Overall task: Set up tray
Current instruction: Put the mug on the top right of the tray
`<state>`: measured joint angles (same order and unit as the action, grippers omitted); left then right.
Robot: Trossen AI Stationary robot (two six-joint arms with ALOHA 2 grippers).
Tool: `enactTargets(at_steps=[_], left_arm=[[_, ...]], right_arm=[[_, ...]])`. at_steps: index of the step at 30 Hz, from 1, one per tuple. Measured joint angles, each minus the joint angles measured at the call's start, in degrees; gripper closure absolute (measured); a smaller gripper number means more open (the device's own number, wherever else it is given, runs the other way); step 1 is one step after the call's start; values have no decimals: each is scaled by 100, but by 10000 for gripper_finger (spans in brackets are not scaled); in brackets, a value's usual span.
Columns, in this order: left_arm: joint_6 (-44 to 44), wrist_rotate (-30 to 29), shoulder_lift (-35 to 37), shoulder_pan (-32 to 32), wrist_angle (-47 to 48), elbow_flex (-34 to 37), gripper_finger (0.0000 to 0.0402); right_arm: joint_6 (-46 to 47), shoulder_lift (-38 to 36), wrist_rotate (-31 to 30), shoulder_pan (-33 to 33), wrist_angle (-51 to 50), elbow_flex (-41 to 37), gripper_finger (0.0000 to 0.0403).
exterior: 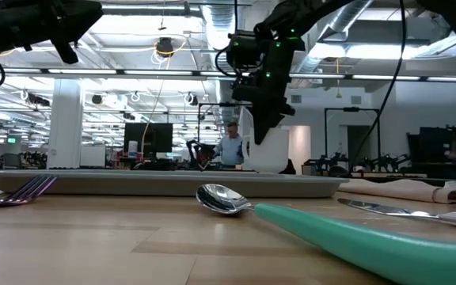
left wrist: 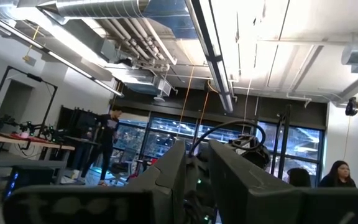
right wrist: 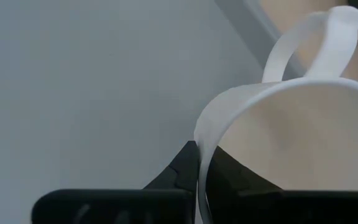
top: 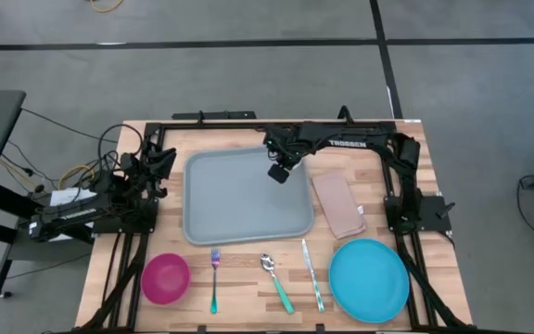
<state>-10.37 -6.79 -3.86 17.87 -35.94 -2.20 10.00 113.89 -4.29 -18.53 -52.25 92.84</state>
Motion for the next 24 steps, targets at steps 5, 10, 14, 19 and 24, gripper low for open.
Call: enactTargets(at_steps=[5, 10, 14, 19, 24], left_arm=[[1, -3, 0, 1, -1, 0, 345], [2, -5, -2, 2, -2, 0, 345], [2, 3, 0, 0, -2, 0, 345], [35, -2, 0, 2, -2, 0, 345], [39, -9, 0, 2, 0, 0, 345]], right_arm=[[-2, 117, 49, -84, 132, -5, 393], [-60, 289, 215, -149, 199, -12, 390], [-62, 352, 257, -162, 267, -15, 392], [-91, 345, 278, -183, 260, -20, 383], [-116, 345, 278, -183, 260, -20, 357]])
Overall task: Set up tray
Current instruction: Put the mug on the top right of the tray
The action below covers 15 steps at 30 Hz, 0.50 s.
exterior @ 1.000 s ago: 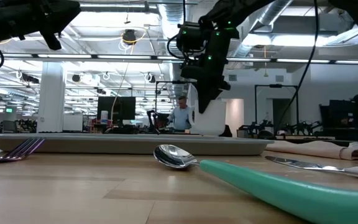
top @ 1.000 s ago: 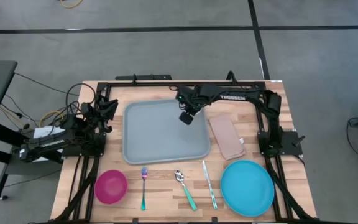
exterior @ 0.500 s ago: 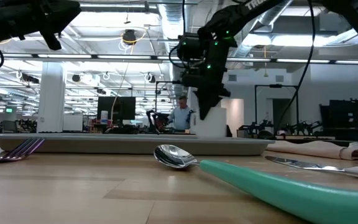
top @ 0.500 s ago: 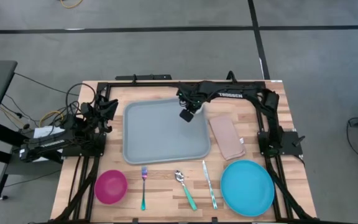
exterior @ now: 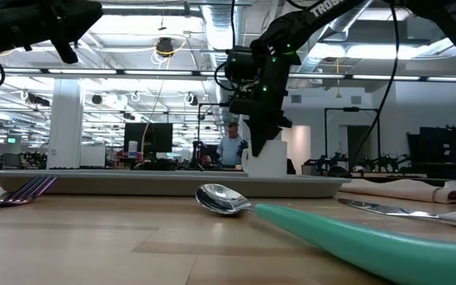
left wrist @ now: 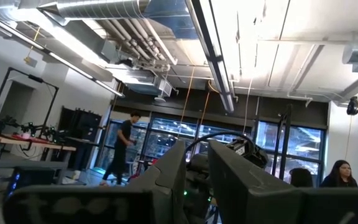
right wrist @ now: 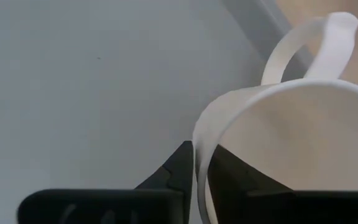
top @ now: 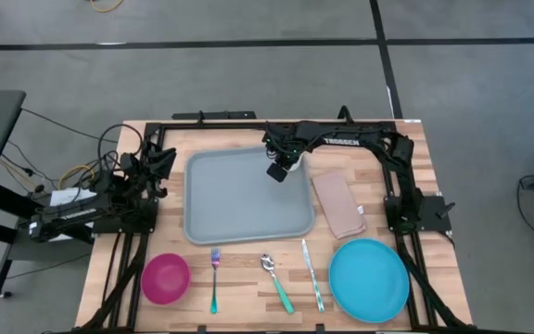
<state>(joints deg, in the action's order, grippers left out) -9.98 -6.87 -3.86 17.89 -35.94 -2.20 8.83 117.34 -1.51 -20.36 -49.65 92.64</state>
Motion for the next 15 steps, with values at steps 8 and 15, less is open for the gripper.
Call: enactTargets(at_steps=[8, 15], left_arm=[[4, 0, 0, 0, 0, 0, 345], [7, 0, 0, -1, 0, 0, 345]], right_arm=[[-37, -28, 1, -4, -135, 127, 326], [-38, -28, 1, -4, -704, 781, 308]])
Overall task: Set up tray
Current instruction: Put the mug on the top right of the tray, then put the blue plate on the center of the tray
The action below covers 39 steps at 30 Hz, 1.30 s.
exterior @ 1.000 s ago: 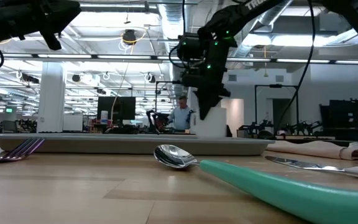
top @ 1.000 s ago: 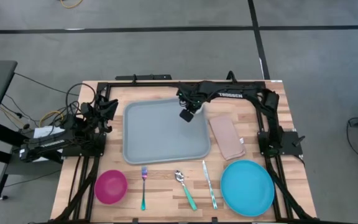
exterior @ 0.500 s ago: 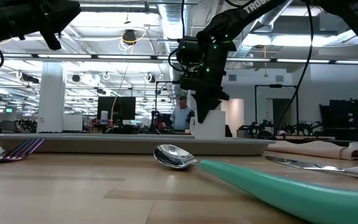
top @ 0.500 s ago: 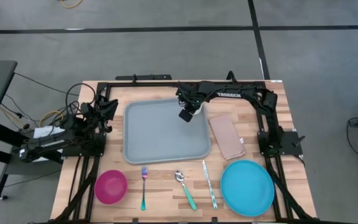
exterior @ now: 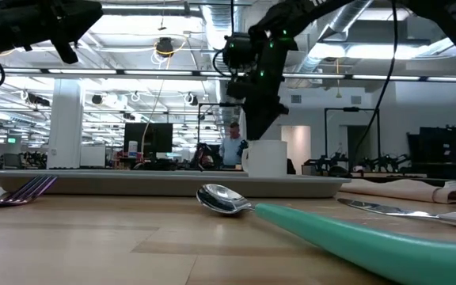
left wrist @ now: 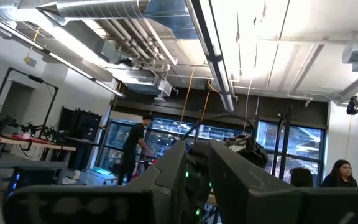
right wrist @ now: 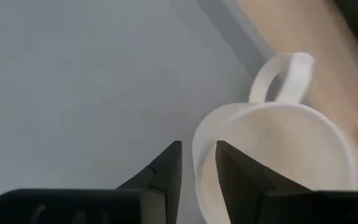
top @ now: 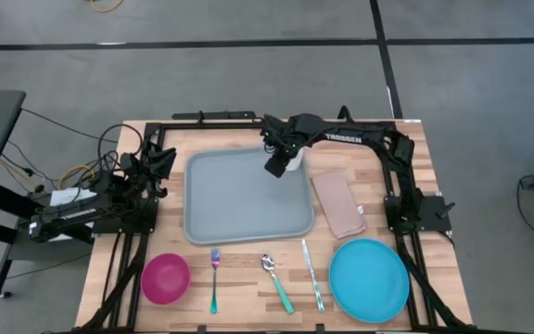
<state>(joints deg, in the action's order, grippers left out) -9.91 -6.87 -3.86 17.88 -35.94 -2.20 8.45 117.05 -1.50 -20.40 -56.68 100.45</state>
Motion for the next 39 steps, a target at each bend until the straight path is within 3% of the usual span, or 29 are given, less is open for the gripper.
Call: enactTargets(at_steps=[13, 19, 23, 27, 34, 39], left_arm=[[2, 0, 0, 1, 3, 0, 345], [4, 17, 0, 1, 76, 0, 345], [0, 35, 4, 1, 182, 0, 345], [-2, 37, 9, 0, 259, 0, 345], [-188, 33, 9, 1, 313, 0, 345], [-329, 35, 9, 1, 310, 0, 345]], right_arm=[[8, -19, -4, 349, -3354, 2184, 298], [-28, -413, 242, 1014, -3313, 2062, 298], [-82, -834, 292, 1545, -3304, 1603, 298], [511, -1486, 131, 2001, -3287, 735, 300], [1987, -2802, 177, 2622, -3242, -1680, 300], [3098, -3805, 531, 3072, -2537, -3384, 300]])
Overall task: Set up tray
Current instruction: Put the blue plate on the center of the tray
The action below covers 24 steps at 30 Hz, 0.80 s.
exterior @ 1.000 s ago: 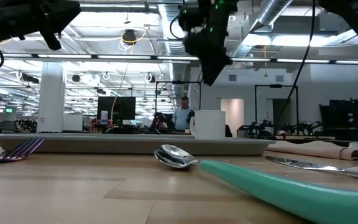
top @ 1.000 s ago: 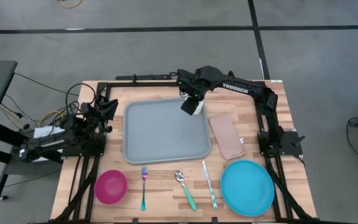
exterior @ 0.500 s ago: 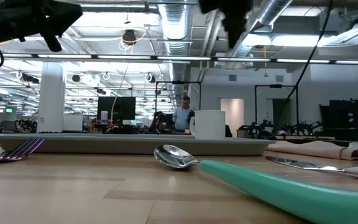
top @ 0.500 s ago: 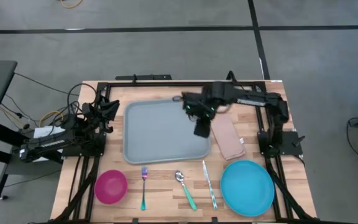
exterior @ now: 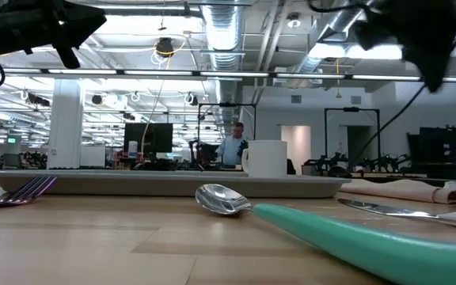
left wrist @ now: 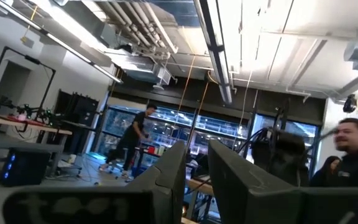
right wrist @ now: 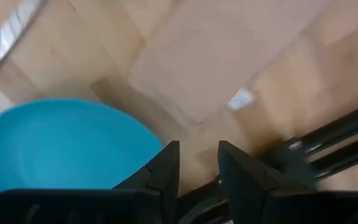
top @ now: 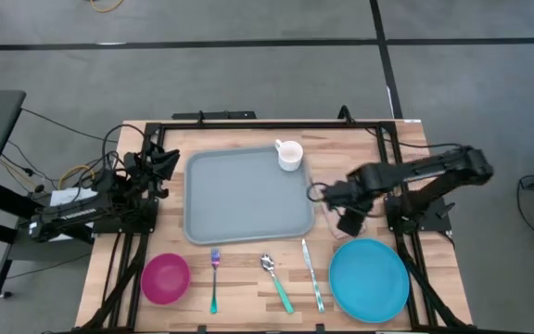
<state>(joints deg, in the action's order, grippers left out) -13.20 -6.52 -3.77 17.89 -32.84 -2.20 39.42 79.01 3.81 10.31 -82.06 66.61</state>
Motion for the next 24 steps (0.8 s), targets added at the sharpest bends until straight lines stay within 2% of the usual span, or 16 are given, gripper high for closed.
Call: enactTargets(at_steps=[3, 10, 16, 24], left_arm=[[-7, 0, 0, -1, -2, 0, 345], [-10, -24, 0, 0, -2, 0, 345], [-10, -38, 0, -2, -4, 0, 345], [-139, -39, 0, 0, -13, 0, 345]], right_arm=[[525, -493, 324, 404, 705, -758, 300], [1470, -1059, 367, 1336, 1916, -2021, 300], [1656, -938, 365, 1876, 2137, -2477, 300], [1715, -932, 363, 2006, 2779, -2838, 300]])
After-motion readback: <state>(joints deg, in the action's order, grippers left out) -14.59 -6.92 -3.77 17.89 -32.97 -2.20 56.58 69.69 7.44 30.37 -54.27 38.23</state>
